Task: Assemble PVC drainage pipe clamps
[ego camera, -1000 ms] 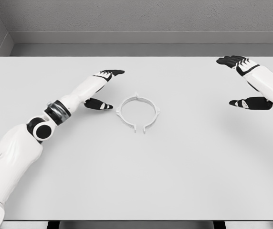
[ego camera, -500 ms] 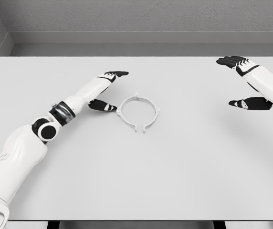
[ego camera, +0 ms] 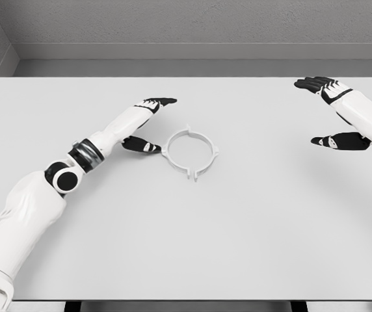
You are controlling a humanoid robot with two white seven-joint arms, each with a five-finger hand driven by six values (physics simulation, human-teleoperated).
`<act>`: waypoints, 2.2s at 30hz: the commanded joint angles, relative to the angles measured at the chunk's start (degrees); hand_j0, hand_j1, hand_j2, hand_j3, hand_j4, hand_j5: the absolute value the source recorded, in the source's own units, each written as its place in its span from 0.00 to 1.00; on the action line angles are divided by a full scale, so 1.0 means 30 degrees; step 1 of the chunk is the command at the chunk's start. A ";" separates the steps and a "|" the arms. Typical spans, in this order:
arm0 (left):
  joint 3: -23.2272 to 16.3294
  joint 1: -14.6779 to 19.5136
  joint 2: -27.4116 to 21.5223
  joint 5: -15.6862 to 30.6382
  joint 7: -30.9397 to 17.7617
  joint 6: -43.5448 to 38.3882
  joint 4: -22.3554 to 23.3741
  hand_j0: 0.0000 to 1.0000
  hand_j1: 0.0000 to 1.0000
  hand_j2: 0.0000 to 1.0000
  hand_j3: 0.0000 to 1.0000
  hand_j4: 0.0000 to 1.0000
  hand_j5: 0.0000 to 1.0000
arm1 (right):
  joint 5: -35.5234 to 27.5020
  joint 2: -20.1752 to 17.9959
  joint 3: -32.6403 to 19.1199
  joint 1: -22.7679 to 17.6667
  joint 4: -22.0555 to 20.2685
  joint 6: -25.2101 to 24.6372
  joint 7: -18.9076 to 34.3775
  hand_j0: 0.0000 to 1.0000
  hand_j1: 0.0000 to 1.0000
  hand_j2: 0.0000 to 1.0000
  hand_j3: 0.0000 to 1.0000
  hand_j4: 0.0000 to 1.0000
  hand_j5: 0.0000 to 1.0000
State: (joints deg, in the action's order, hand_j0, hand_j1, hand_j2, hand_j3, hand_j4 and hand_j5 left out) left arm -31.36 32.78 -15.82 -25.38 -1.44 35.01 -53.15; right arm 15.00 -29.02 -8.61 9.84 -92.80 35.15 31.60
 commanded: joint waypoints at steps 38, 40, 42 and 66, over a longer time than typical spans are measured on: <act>0.1342 0.0762 -0.6884 0.0374 0.0039 -0.0003 0.0079 1.00 1.00 1.00 1.00 1.00 1.00 | 0.4405 0.4106 0.7321 0.2959 0.1137 -0.3075 0.0102 1.00 1.00 1.00 1.00 1.00 1.00; 0.1342 0.0762 -0.6884 0.0374 0.0039 -0.0003 0.0079 1.00 1.00 1.00 1.00 1.00 1.00 | 0.4845 0.4164 0.7322 0.2959 0.1254 -0.3046 0.0425 1.00 1.00 1.00 1.00 1.00 1.00; 0.1342 0.0762 -0.6884 0.0374 0.0039 -0.0003 0.0079 1.00 1.00 1.00 1.00 1.00 1.00 | 0.4874 0.4194 0.7380 0.2988 0.1342 -0.3105 0.0454 1.00 1.00 1.00 1.00 1.00 1.00; 0.1401 0.0732 -0.6854 0.0374 0.0039 -0.0003 0.0079 1.00 1.00 1.00 1.00 1.00 1.00 | 0.5723 0.5131 0.8113 0.4395 0.4711 -0.3485 0.0454 1.00 1.00 1.00 1.00 1.00 1.00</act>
State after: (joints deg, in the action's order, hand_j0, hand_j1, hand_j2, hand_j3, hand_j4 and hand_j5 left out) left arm -27.24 34.98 -36.34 -24.62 -1.35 35.01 -52.89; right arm 32.44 -13.99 15.73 23.12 -79.65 24.79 32.98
